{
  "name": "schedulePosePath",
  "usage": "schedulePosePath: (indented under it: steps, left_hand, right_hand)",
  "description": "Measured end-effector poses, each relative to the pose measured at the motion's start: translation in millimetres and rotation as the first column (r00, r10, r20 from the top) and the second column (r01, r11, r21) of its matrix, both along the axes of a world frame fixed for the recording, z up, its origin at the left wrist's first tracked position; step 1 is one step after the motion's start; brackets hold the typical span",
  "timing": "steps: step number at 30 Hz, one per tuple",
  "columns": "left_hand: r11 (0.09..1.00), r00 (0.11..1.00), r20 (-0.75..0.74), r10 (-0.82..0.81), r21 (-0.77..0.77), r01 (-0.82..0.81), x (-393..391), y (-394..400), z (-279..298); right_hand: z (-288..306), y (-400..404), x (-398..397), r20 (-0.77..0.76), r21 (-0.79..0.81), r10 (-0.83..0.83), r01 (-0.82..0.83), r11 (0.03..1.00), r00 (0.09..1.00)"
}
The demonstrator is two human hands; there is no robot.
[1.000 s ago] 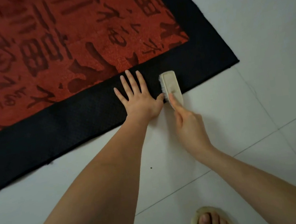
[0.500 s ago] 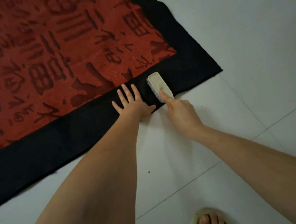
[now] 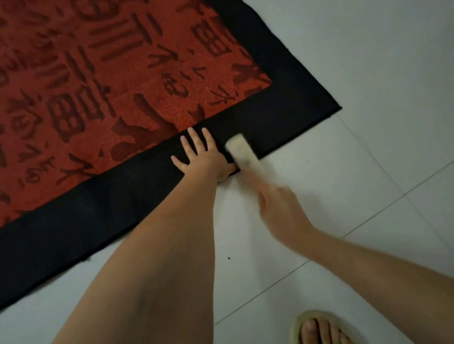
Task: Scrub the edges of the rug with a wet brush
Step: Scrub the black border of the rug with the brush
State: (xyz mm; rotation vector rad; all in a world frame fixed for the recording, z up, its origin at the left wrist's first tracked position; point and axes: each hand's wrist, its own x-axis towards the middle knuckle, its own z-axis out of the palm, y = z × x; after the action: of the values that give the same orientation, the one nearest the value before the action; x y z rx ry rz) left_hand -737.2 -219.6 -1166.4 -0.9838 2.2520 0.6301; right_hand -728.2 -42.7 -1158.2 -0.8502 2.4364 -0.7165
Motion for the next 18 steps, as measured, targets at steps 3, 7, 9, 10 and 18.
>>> schedulePosePath:
  steps: [3, 7, 9, 10, 18]
  left_hand:
    - [1.000, 0.999, -0.034, 0.002, -0.016, -0.003, 1, 0, -3]
    - [1.000, 0.999, -0.032, 0.000, -0.019, -0.001, 4, 1, -4]
    - [1.000, 0.999, -0.032, -0.012, -0.008, 0.012, 6, 0, -4]
    - [1.000, 0.999, -0.037, -0.018, -0.006, 0.018, 6, -1, -4]
    - [1.000, 1.000, -0.029, -0.007, -0.019, 0.006, 8, 1, -3]
  right_hand:
    - [-7, -10, -27, -0.042, 0.061, 0.060, -0.057, 0.997, 0.997]
    - [-11, -38, -50, -0.049, 0.069, -0.058, 0.061, 0.996, 0.997]
    - [-8, -7, -11, -0.019, 0.019, -0.033, 0.034, 0.999, 0.999]
    - [-3, 6, 2, 0.006, 0.024, 0.013, -0.013, 1.000, 1.000]
    - [-4, -14, -31, -0.101, 0.189, 0.051, -0.031, 0.981, 0.994]
